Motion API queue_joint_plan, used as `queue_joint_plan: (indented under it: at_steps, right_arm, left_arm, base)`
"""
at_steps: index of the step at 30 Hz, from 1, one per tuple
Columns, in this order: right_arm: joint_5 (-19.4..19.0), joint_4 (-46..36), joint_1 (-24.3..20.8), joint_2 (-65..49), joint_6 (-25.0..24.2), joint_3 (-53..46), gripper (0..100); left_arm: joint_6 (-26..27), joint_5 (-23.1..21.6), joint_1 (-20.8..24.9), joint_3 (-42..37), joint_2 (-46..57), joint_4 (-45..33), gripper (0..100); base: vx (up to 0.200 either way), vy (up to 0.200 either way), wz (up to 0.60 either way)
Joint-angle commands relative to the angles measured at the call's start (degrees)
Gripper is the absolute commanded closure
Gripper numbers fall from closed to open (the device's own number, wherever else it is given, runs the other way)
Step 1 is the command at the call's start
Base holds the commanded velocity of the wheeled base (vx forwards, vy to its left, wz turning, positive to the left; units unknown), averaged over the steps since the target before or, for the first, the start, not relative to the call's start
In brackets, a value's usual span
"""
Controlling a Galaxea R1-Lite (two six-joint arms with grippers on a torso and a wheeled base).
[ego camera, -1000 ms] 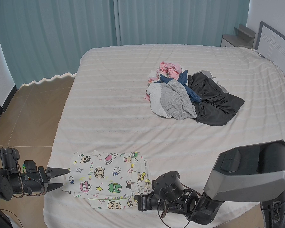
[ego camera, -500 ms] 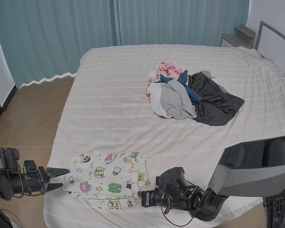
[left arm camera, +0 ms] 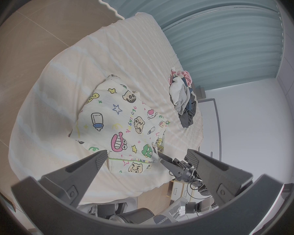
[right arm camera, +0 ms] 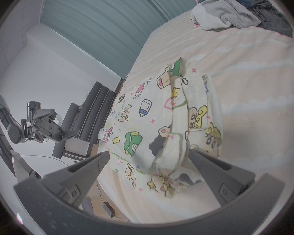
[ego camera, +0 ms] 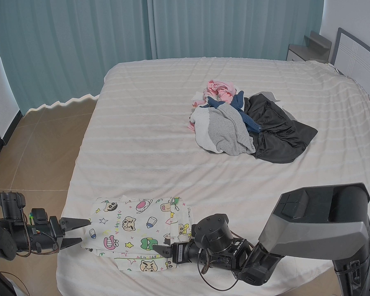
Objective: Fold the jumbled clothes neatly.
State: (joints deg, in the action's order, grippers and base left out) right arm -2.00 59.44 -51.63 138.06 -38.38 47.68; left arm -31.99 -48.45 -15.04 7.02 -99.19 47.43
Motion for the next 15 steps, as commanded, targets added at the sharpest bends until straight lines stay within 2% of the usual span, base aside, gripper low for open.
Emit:
queue_joint_plan:
  at_steps: [1, 15]
  right_arm:
    - [0.2, 0.0, -0.1, 2.0, 0.0, 3.5, 0]
    - [0.4, -0.4, 0.8, 2.3, 1.1, 6.4, 0]
  left_arm:
    - [0.0, -0.1, -0.1, 0.0, -0.1, 0.0, 0]
    - [0.1, 0.0, -0.1, 0.1, -0.7, 0.0, 0]
  base:
    - [0.0, 0.0, 0.0]
    - [0.0, 0.0, 0.0]
